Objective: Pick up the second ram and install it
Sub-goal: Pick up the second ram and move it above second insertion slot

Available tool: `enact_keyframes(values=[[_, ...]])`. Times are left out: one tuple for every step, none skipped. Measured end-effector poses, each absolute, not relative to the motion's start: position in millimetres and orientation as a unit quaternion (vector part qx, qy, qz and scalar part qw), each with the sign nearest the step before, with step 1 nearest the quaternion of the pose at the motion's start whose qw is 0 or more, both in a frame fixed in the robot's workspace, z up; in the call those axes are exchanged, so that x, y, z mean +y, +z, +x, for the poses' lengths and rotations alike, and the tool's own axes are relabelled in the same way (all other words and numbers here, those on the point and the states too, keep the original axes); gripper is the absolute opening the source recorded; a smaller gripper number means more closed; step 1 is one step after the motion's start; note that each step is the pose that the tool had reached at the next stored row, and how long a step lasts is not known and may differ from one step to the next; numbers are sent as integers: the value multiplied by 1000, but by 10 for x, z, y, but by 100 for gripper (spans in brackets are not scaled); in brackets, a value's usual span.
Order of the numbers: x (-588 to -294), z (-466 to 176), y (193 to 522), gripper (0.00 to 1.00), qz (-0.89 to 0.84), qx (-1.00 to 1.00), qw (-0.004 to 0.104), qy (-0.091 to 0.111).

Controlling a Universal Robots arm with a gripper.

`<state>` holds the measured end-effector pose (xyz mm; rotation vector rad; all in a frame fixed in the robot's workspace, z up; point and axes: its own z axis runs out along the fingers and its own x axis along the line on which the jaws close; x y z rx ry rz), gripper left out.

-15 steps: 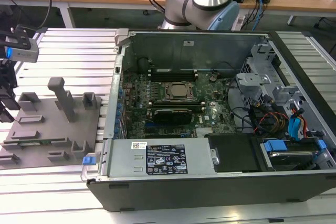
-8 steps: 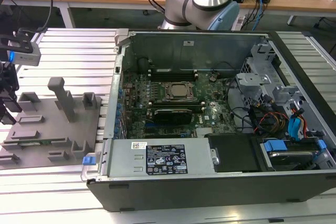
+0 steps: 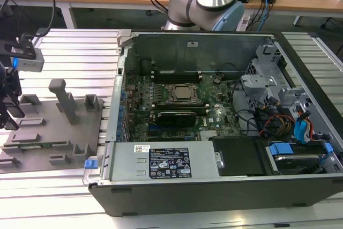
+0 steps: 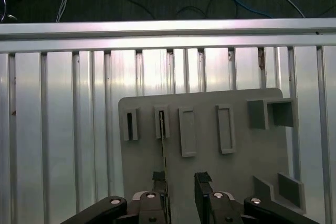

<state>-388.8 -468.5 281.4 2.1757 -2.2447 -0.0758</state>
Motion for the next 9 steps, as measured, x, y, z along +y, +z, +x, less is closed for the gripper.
enact_keyframes(values=[[-4685, -3888, 2807, 36, 696, -718, 7, -24], [-4685, -3888, 2800, 36, 696, -718, 7, -24], [-4685, -3888, 2786, 36, 696, -718, 7, -24], [-4685, -3888, 2770, 36, 696, -718, 7, -24], [-4685, -3888, 2757, 36, 696, -718, 7, -24], [-4685, -3888, 2748, 36, 696, -718, 7, -24], [-4685, -3888, 2736, 36, 696, -718, 7, -24], [-4685, -3888, 2731, 36, 696, -718, 7, -24], [-4685, -3888, 2725, 36, 696, -718, 7, -24]])
